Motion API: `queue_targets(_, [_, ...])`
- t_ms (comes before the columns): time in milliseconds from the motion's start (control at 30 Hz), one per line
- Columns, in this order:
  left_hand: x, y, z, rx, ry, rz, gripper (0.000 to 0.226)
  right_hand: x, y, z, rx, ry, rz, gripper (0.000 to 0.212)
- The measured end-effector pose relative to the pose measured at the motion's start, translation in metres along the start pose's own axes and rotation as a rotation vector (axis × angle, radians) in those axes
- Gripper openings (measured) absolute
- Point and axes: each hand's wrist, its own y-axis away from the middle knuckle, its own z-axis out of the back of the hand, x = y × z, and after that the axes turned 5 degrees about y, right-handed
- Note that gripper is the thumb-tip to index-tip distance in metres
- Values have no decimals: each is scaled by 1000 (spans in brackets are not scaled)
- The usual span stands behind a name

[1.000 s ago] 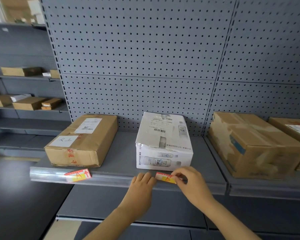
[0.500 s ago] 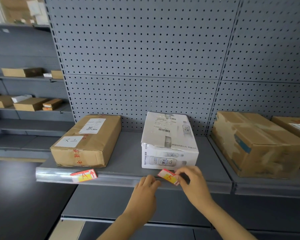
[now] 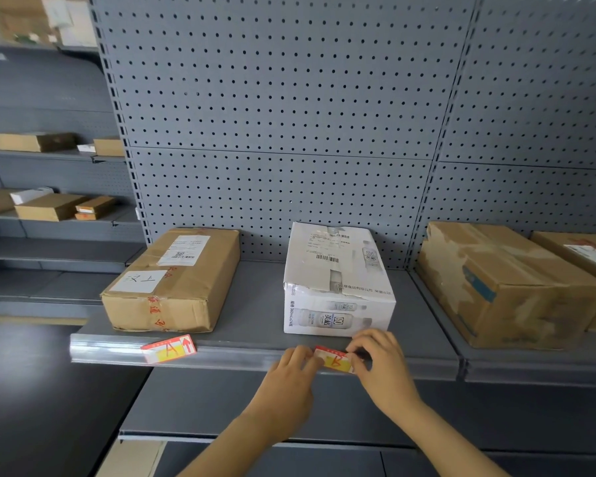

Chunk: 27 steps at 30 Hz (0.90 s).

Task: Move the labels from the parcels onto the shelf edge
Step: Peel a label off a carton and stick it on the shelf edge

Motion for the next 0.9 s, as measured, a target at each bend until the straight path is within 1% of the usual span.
queue_targets(100, [-1, 2, 3, -11, -18, -27, 47, -2, 2, 4, -11, 2, -15, 18])
queue_targets(267, [-16, -7, 2, 25, -58, -112, 39, -3, 9, 23, -39, 42, -17, 19])
queue_targets(333, [-26, -17, -2, 40, -57, -170, 36, -6, 15, 35, -66, 58, -5, 18])
queue_targets(433, [-49, -38, -14, 34, 1, -303, 37, -18, 28, 58, -106, 102, 4, 19])
queue_targets(533, [-79, -63, -21, 25, 43, -392, 40, -35, 47, 87, -162, 141, -52, 19])
queue_targets(633, [-114, -92, -26, -10, 99, -446, 38, -59, 68, 125, -197, 195, -136, 18])
queue_targets(800, [-191, -134, -37, 3, 194, -560, 29, -116, 99, 198, -108, 332, -245, 20])
queue_targets(900, [-238, -158, -39, -13, 215, -577, 25, -149, 115, 241, -97, 333, -310, 18])
